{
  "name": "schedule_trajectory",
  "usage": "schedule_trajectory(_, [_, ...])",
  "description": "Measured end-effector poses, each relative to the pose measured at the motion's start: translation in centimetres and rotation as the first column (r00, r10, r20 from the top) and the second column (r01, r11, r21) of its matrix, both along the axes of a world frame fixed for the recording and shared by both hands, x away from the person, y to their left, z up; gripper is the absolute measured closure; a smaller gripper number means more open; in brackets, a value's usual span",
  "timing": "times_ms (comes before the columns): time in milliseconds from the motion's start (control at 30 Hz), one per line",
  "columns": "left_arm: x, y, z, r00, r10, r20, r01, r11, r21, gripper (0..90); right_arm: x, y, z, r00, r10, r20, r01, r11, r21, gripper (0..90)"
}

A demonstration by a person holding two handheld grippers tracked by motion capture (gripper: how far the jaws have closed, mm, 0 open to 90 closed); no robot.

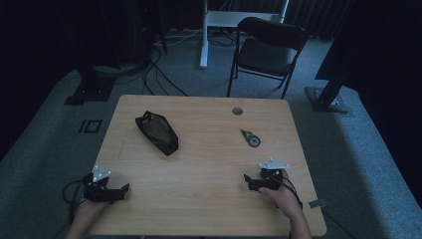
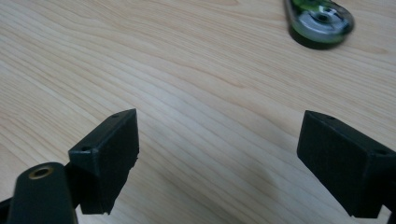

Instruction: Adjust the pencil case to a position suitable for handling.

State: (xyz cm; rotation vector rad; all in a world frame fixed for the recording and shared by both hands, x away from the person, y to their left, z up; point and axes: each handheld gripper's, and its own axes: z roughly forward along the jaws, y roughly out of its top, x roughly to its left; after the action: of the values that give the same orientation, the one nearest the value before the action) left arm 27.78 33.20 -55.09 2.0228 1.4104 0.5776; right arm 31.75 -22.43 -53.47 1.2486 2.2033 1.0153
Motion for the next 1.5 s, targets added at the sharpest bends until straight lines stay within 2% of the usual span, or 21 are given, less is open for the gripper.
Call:
schedule_trajectory(667, [0.0,0.0,0.0,1.0000,0.000,0.000,0.000,1.0000,0.000,0.0,1.3,4.7,0.3,0.9962,0.086,0.017,-0.086,0.9960,0.023,13.0])
schedule_trajectory(1100, [0.0,0.0,0.0,1.0000,0.000,0.000,0.000,1.0000,0.000,0.0,2.5,9.1,0.5,0.9873,0.155,0.035,-0.156,0.9867,0.045,13.1])
schedule_trajectory(1500, [0.0,0.0,0.0,1.0000,0.002,0.001,-0.002,1.0000,-0.002,0.0,3.5,12.0,0.6,0.9805,0.193,0.037,-0.195,0.9792,0.057,14.1])
